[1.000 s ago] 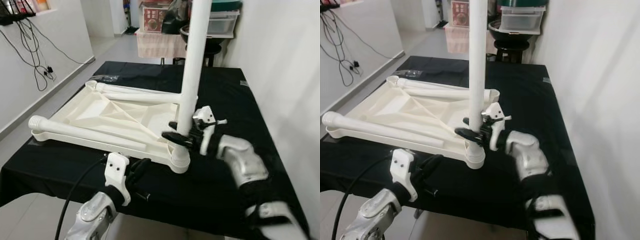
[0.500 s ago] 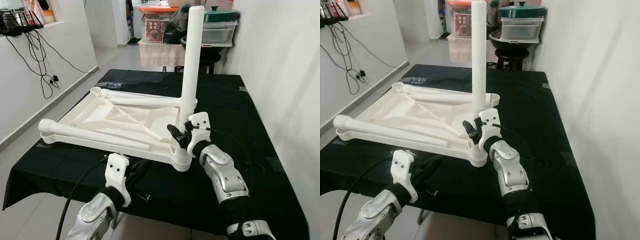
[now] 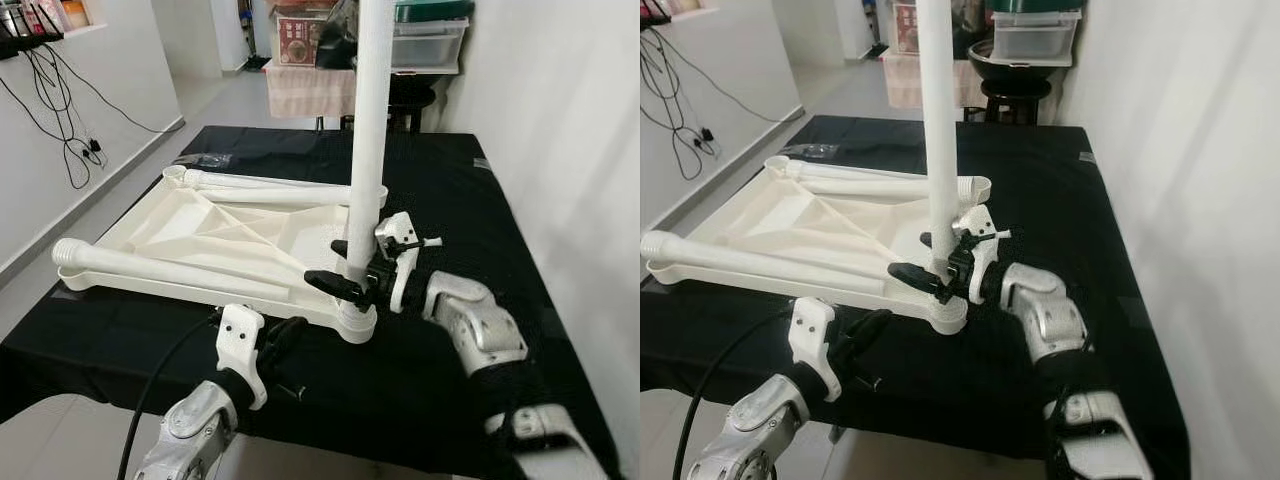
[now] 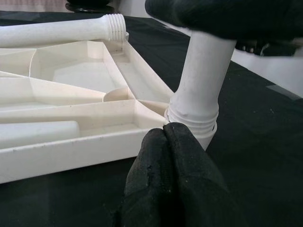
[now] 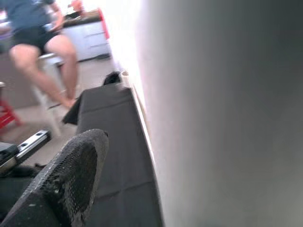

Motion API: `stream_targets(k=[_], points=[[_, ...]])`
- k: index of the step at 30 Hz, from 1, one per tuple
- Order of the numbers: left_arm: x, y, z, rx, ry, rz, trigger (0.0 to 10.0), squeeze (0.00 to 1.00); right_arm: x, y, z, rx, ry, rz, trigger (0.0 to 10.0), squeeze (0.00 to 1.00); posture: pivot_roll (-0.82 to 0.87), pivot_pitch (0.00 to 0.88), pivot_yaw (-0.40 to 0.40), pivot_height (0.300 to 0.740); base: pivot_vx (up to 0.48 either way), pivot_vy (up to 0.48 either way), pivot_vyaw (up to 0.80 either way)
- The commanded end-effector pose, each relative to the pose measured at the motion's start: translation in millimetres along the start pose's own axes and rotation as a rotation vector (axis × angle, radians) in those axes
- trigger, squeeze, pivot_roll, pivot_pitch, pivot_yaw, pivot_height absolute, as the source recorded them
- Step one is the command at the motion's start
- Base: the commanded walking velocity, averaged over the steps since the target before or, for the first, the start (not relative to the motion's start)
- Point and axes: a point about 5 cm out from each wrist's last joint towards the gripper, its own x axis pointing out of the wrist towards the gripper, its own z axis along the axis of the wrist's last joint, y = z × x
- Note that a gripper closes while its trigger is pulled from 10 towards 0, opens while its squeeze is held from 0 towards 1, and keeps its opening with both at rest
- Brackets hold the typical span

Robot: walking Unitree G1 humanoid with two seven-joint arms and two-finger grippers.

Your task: Building children table

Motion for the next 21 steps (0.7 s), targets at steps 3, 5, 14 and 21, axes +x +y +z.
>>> stream_targets(k=[3,5,14,21], points=[[-1.0,0.3,-5,-0.003,0.018,0.006,10.0,0.0,6.3,1.0,1,-0.013,0.023,0.081,10.0,0.0,0.02,0.0,-0.025,0.74,0.0,0.0,0.0],[-1.0,0.5,-5,-0.003,0.018,0.006,10.0,0.0,6.7,-0.1,1,-0.006,0.029,0.107,10.0,0.0,0.02,0.0,-0.023,0.74,0.0,0.0,0.0],[-0.6,1.3,-4,-0.002,0.018,0.006,10.0,0.0,6.5,-1.5,-1,0.035,0.025,0.193,0.0,0.0,0.02,0.0,-0.016,0.74,0.0,0.0,0.0],[-0.1,1.3,-4,-0.002,0.016,0.005,10.0,0.0,4.5,-6.7,-15,0.033,0.045,0.036,0.0,0.0,0.01,0.0,-0.012,0.74,0.0,0.0,0.0]])
